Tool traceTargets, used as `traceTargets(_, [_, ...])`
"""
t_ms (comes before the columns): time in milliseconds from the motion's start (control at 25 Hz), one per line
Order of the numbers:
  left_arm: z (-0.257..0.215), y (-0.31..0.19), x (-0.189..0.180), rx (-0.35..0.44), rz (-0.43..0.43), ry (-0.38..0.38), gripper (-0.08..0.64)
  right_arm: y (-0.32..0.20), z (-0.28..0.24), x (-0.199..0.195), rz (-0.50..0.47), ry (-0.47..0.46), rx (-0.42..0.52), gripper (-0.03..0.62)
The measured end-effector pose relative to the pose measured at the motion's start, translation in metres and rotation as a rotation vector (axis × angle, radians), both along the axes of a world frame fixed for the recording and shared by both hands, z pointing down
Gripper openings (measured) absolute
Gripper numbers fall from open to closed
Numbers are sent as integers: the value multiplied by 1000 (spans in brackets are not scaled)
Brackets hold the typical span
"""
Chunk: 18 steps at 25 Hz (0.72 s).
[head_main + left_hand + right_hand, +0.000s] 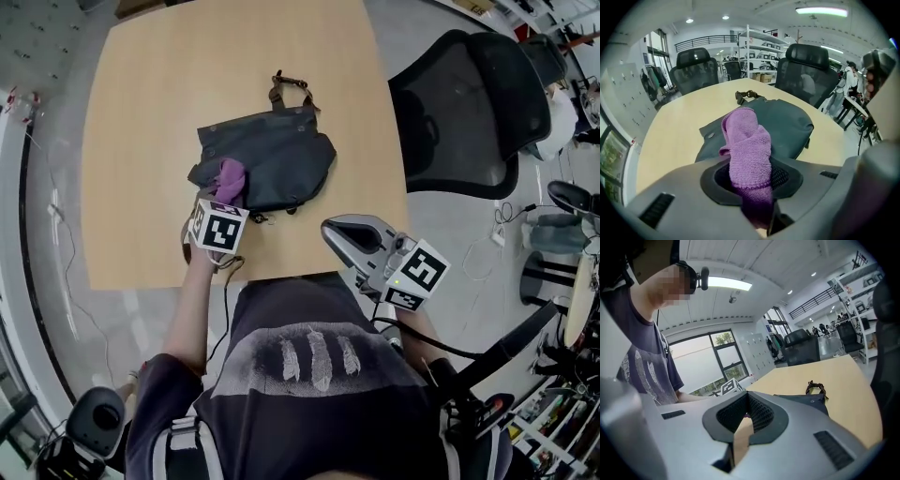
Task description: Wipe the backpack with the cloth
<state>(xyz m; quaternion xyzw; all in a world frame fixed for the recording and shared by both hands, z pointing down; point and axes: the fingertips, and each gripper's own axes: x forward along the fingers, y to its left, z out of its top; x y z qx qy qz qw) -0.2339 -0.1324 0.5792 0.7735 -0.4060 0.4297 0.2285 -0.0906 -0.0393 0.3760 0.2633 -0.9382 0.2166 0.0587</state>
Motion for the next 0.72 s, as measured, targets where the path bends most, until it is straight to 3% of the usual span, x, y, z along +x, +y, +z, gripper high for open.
traceTargets(320, [-1,2,72,-26,50,-79,124,-19,1,39,-123,-75,-12,3])
traceTargets(560, [-1,-1,107,1,100,-234,124,-21,9,86,-135,-122,-47,3])
traceTargets(720, [-7,0,153,0,156,-212,124,-26,10,114,-131,-158,-71,3])
